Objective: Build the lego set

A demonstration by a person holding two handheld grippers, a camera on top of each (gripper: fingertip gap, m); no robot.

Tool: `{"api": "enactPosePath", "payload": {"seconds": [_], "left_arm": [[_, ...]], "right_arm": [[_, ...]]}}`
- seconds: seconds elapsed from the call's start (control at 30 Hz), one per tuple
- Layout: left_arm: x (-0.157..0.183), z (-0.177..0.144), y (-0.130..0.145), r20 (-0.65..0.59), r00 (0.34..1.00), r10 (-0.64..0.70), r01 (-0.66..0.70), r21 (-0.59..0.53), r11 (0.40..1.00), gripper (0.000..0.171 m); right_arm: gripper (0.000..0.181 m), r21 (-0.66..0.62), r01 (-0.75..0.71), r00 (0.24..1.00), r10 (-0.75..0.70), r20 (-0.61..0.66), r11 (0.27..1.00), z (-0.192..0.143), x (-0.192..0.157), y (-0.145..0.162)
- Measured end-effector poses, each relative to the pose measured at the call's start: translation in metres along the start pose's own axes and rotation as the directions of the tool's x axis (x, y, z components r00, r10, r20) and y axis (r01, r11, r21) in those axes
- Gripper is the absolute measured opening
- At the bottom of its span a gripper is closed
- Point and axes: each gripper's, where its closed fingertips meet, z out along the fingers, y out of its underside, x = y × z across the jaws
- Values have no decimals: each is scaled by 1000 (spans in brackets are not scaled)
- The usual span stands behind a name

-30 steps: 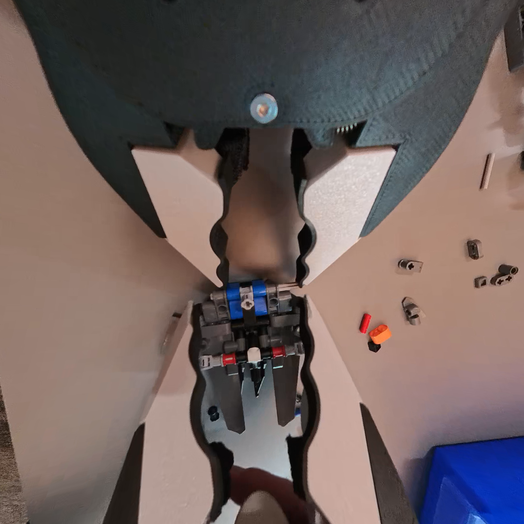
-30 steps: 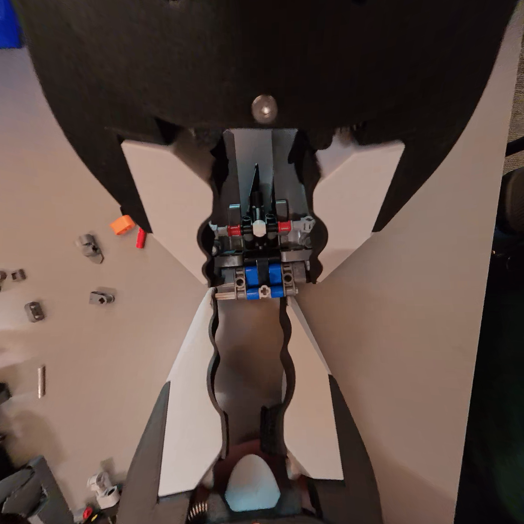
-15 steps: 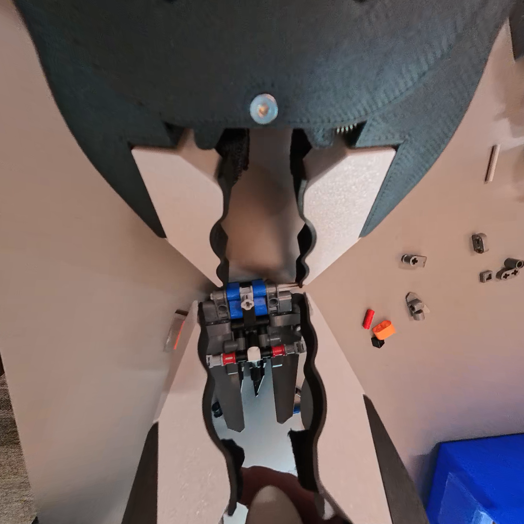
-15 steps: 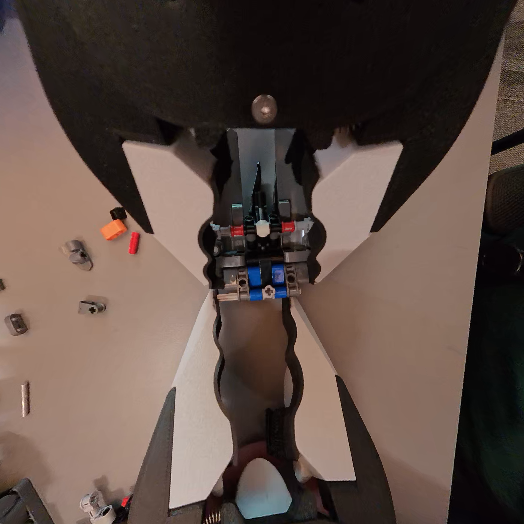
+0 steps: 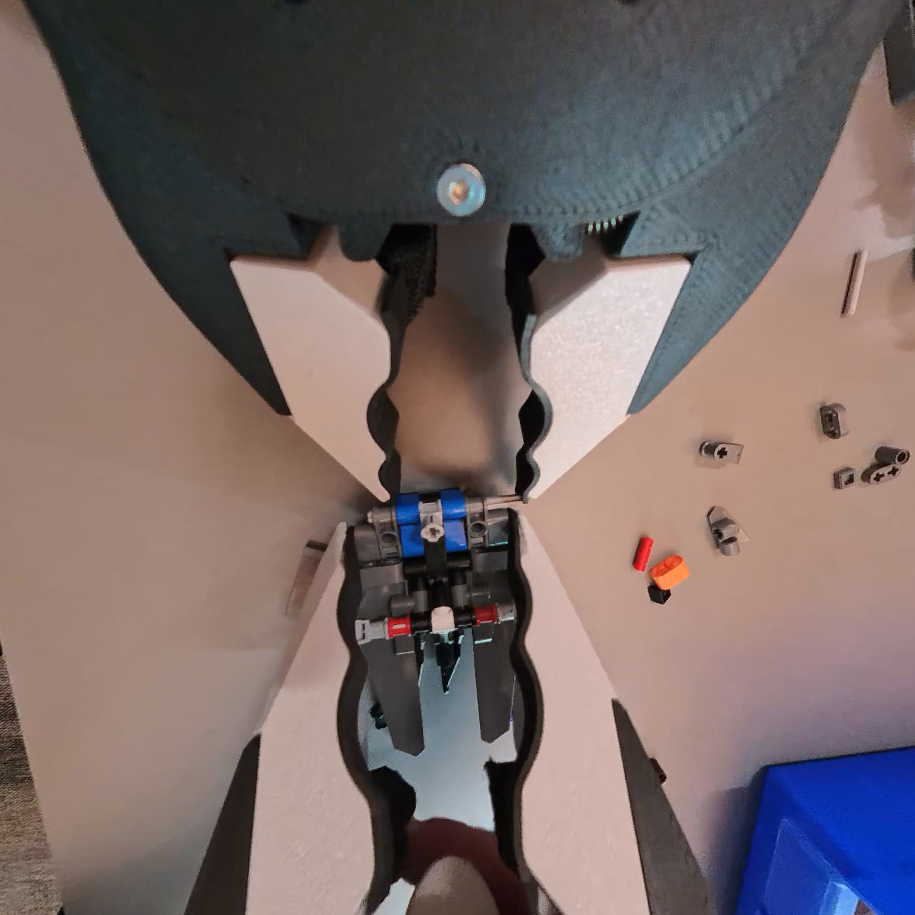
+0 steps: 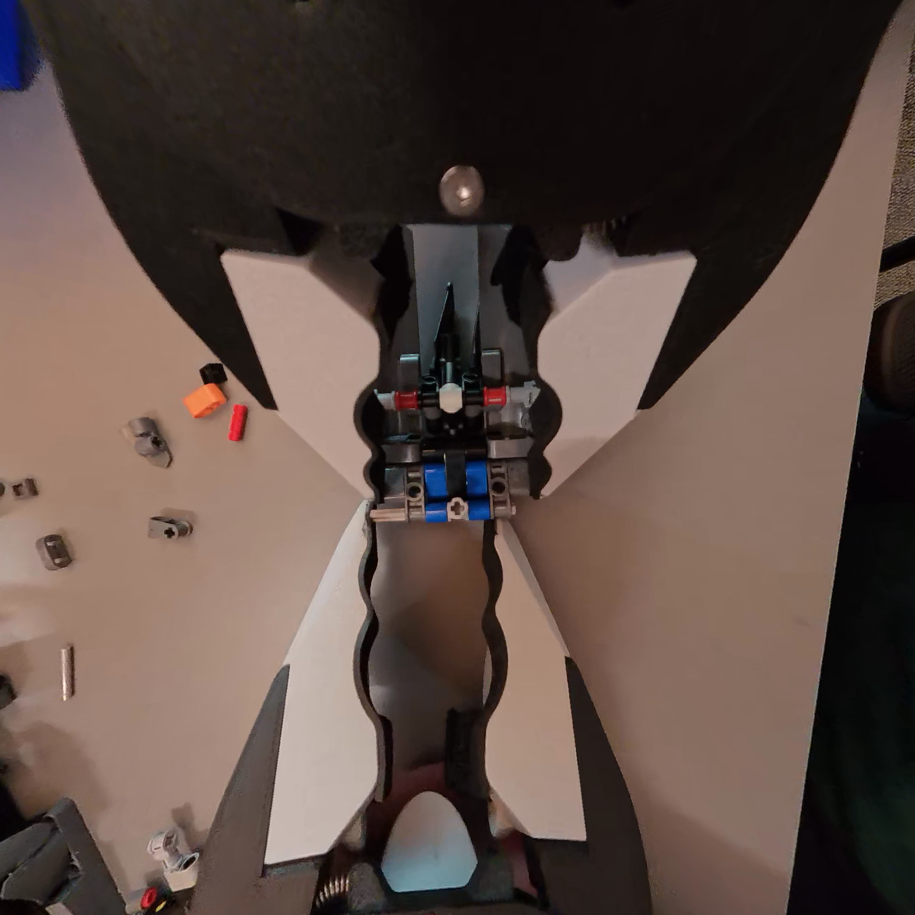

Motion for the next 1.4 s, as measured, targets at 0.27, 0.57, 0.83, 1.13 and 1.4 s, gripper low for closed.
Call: {"api": "enactPosePath", "payload": {"seconds": [0.27, 0.57, 0.83, 1.13, 1.4], "left_arm": [[0, 0, -1, 11, 1000, 27, -27, -16, 1000, 45], [1, 0, -1, 23, 998, 60, -60, -22, 998, 43], [3, 1, -2, 15, 999, 44, -45, 8, 999, 32], [18, -2, 0, -11, 1000, -27, 27, -32, 999, 74], [8, 2, 0, 19, 992, -123, 123, -14, 992, 38]], "right_arm": [[57, 12, 1, 1000, -1, 19, 1000, 0, 0, 1], [57, 31, 1, 1000, -2, 29, 1000, 1, 0, 1], [56, 41, -13, 1000, 12, 17, 999, 1, 3, 1], [56, 66, -41, 999, 39, 27, 997, 0, 4, 0], [56, 69, -40, 999, 38, 30, 997, 1, 4, 0]]}}
